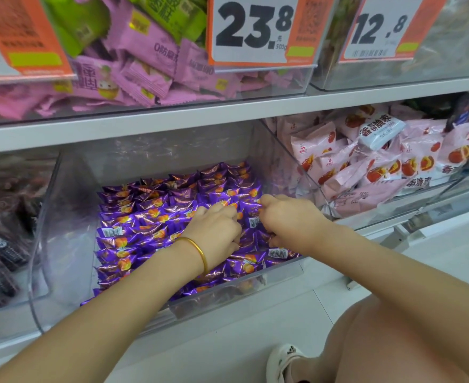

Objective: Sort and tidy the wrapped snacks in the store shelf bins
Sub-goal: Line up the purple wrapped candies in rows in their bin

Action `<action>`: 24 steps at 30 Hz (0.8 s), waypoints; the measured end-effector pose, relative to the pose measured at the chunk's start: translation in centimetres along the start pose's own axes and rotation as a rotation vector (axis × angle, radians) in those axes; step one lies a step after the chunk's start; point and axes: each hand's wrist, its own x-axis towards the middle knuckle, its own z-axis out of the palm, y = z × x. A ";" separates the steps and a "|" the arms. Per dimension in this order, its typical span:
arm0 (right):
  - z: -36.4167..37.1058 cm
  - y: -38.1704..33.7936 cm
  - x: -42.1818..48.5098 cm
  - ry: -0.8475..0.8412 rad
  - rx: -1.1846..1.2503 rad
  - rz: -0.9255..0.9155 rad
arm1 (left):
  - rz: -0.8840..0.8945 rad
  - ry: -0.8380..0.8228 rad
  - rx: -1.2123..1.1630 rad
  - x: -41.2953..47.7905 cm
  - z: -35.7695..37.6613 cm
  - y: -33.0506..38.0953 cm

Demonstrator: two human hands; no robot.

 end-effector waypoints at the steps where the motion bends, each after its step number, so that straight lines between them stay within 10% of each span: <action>1: 0.2 0.0 0.0 0.002 -0.017 -0.008 | -0.004 -0.005 0.001 0.0 0.0 -0.1; 16: -0.7 1.2 -0.6 -0.059 0.114 -0.039 | -0.028 0.021 -0.133 -0.7 -0.6 -0.7; 24: -0.8 0.6 -1.0 -0.244 0.202 -0.117 | 0.057 -0.313 -0.003 -1.8 0.6 -1.0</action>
